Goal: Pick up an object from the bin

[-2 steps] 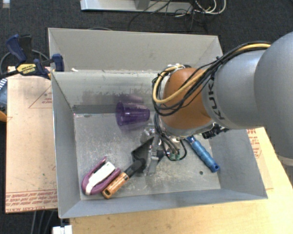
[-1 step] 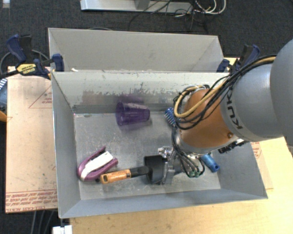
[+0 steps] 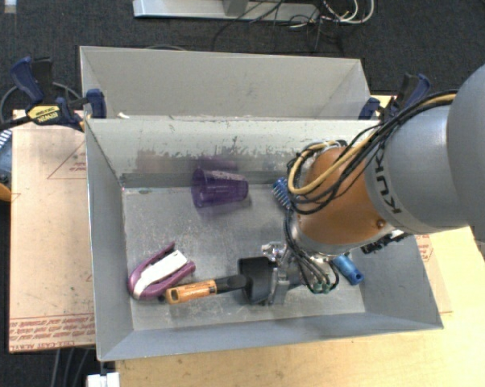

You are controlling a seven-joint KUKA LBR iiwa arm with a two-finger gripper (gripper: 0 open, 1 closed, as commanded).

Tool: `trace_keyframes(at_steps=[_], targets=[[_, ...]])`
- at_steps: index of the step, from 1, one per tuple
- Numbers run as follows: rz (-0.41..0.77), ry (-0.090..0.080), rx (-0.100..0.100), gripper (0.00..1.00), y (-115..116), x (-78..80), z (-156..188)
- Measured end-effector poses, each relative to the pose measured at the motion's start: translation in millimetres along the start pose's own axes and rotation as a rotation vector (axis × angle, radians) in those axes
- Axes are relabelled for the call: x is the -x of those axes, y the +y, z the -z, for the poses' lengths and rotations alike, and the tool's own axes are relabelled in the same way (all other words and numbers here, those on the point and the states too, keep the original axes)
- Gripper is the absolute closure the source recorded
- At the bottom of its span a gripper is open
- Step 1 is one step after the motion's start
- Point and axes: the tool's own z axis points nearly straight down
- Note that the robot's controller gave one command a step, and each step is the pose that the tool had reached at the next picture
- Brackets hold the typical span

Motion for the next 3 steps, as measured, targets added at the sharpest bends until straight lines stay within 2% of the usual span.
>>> trace_keyframes(at_steps=[1,2,3], targets=[[-0.020,0.004,0.000,1.00,-2.2,0.8,81.6],[-0.023,-0.006,0.001,1.00,-3.1,6.5,77.4],[-0.024,0.007,0.000,1.00,-7.9,-3.1,127.4]])
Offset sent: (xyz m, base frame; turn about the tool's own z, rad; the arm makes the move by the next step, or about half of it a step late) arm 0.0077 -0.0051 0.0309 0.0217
